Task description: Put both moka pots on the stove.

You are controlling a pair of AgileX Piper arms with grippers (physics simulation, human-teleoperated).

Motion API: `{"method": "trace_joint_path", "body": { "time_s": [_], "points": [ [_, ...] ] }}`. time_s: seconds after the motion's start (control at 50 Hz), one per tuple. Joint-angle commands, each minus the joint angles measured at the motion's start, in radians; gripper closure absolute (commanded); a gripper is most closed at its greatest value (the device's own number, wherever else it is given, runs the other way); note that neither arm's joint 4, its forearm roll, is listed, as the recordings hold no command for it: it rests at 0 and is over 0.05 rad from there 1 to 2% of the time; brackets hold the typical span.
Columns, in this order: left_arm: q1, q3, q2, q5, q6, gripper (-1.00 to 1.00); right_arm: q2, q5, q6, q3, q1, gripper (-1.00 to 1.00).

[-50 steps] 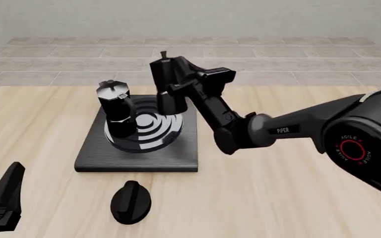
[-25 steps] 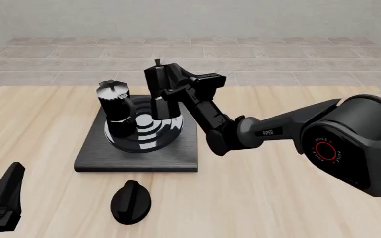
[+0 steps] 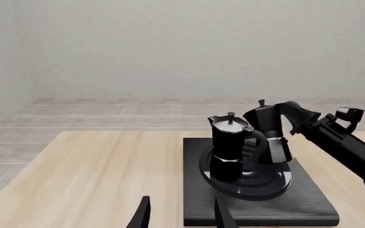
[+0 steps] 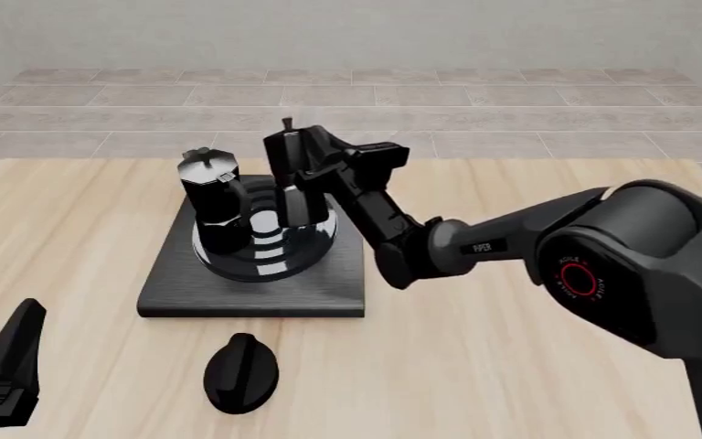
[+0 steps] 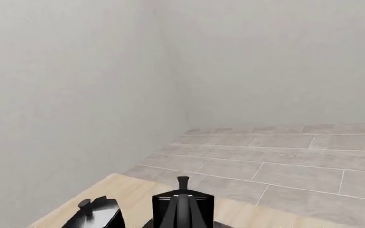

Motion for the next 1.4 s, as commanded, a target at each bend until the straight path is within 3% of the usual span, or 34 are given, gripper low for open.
{"method": "trace_joint_path", "body": {
  "time_s": [0.02, 0.28, 0.68, 0.82, 0.84, 1.12, 1.4],
  "points": [
    [0.0, 0.0, 0.0, 0.0, 0.0, -1.0, 0.0, 0.008, -0.001, -0.032, 0.007, 1.0],
    [0.0, 0.0, 0.0, 0.0, 0.0, -1.0, 0.004, 0.033, -0.021, -0.032, 0.017, 1.0],
    [0.0, 0.0, 0.0, 0.0, 0.0, -1.0, -0.116, -0.014, -0.101, 0.188, 0.028, 1.0],
    [0.0, 0.0, 0.0, 0.0, 0.0, -1.0, -0.18, 0.009, -0.121, 0.253, 0.032, 1.0],
    [0.0, 0.0, 0.0, 0.0, 0.0, -1.0, -0.186, 0.016, -0.124, 0.256, 0.025, -1.0],
    [0.0, 0.0, 0.0, 0.0, 0.0, -1.0, -0.279, 0.069, -0.176, 0.334, 0.037, -1.0],
    [0.0, 0.0, 0.0, 0.0, 0.0, -1.0, -0.346, 0.097, -0.192, 0.384, 0.049, -1.0]
  ]
}}
